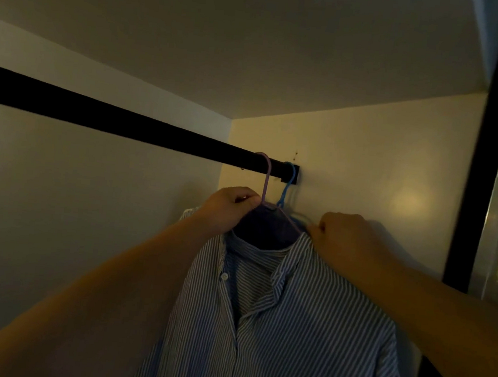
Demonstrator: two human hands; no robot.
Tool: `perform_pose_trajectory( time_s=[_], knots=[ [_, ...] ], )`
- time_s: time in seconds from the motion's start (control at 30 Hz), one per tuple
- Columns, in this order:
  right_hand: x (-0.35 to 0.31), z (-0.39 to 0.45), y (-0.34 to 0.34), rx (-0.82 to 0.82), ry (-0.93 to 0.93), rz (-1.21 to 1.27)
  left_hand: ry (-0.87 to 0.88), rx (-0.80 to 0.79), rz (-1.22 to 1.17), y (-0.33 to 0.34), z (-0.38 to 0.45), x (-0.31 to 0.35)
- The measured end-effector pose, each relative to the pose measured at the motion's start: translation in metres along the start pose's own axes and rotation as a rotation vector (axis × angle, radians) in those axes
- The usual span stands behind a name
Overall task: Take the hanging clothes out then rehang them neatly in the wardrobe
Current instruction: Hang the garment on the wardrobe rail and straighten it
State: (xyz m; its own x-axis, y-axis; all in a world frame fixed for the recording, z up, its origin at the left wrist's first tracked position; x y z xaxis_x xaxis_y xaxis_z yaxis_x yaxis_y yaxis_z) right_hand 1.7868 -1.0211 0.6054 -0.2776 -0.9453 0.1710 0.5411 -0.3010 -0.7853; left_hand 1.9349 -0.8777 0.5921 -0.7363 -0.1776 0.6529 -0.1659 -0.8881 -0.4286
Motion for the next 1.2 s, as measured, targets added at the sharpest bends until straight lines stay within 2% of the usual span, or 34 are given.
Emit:
perform_pose_trajectory(
  time_s=[0.1,0.27,0.43,0.5,0.57,0.7,0.77,0.87,1.0,1.2],
  knots=[
    [-0.011,-0.02,-0.003,0.015,-0.083,0.094,-0.018,-0.002,-0.014,0.003,-0.004,0.001],
    [-0.023,-0.034,-0.001,-0.096,-0.018,0.22,-0.043,0.057,-0.014,0.001,-0.016,-0.012],
    [-0.016,-0.052,-0.002,-0.236,0.061,0.319,-0.084,0.08,0.238,-0.002,-0.051,-0.033],
    [-0.012,-0.064,0.0,-0.253,0.109,0.424,-0.118,0.076,0.225,-0.003,-0.07,-0.043],
    [-0.009,-0.082,0.003,-0.206,0.159,0.563,-0.192,0.041,0.152,-0.001,-0.092,-0.054],
    [-0.013,-0.134,0.017,-0.026,0.382,1.198,-0.305,-0.015,-0.024,0.019,-0.157,-0.086],
    [-0.02,-0.163,0.036,-0.017,0.486,1.349,-0.376,-0.063,-0.113,0.034,-0.201,-0.109],
    [-0.042,-0.206,0.072,-0.069,0.607,1.398,-0.504,-0.14,-0.181,0.053,-0.273,-0.141],
    [-0.076,-0.254,0.123,-0.21,0.697,1.385,-0.771,-0.145,-0.292,0.065,-0.349,-0.176],
    [-0.108,-0.306,0.19,-0.332,0.877,1.308,-1.067,-0.263,-0.22,0.068,-0.425,-0.231]
  ],
)
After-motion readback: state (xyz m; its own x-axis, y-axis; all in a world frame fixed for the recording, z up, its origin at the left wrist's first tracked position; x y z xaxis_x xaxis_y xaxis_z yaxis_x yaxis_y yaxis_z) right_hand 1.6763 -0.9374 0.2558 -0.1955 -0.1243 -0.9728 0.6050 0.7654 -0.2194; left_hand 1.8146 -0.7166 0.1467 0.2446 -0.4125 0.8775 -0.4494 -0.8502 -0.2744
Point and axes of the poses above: each hand's wrist, its own z-axis towards the middle knuckle, its own y-axis out of the palm, x = y × z, the point moved 1 cm from there along z, towards the middle knuckle, and after that the axes turned 4 degrees about -y, right-handed, at the moved point
